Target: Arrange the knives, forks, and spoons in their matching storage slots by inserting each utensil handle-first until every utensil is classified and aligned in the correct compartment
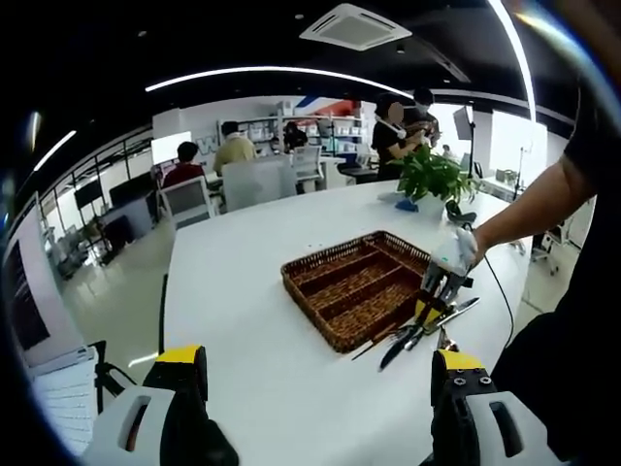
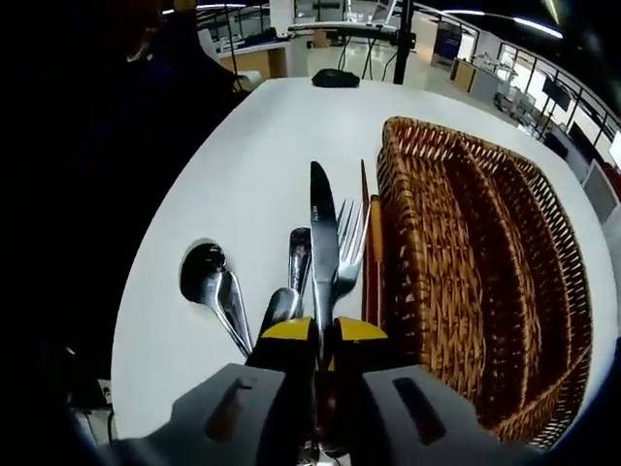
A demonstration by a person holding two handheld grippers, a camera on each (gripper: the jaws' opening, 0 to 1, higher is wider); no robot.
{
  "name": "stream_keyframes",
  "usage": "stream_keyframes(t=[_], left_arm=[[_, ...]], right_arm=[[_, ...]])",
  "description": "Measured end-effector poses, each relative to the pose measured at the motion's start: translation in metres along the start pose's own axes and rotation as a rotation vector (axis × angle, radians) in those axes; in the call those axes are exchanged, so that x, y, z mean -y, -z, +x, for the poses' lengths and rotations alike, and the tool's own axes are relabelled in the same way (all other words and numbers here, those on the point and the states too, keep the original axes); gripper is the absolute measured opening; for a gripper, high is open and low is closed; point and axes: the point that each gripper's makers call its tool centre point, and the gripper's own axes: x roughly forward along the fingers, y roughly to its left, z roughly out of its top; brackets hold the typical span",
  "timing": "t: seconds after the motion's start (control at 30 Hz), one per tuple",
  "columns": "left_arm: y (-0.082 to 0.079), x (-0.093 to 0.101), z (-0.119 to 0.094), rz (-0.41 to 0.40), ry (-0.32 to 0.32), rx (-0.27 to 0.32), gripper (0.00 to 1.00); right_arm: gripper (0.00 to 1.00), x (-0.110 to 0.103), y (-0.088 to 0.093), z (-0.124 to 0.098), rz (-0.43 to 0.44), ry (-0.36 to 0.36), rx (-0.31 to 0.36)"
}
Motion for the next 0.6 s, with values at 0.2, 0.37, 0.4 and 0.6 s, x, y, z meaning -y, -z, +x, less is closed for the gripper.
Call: stream_keyframes(t=[0.2, 0.37, 0.4, 0.6], left_arm=[[-0.003, 0.009, 0.003, 0.004, 0.009, -0.006, 1.00], [-0.007, 0.013, 0.005, 0.006, 0.014, -0.005, 1.00], [-0.008, 0.015, 0.006, 0.007, 0.015, -0.004, 1.00], [-0.012, 0.022, 0.012, 0.013, 0.032, -0.002, 1.00]], right_arm=[[0.04, 0.002, -0.001, -0.003, 0.011, 0.003, -0.009], [0.03, 0.001, -0.004, -0.008, 0.027, -0.003, -0.019], [0.03, 0.001, -0.004, -0.010, 0.024, -0.002, -0.023], [0.03, 0.000, -0.004, -0.016, 0.047, 0.009, -0.038]])
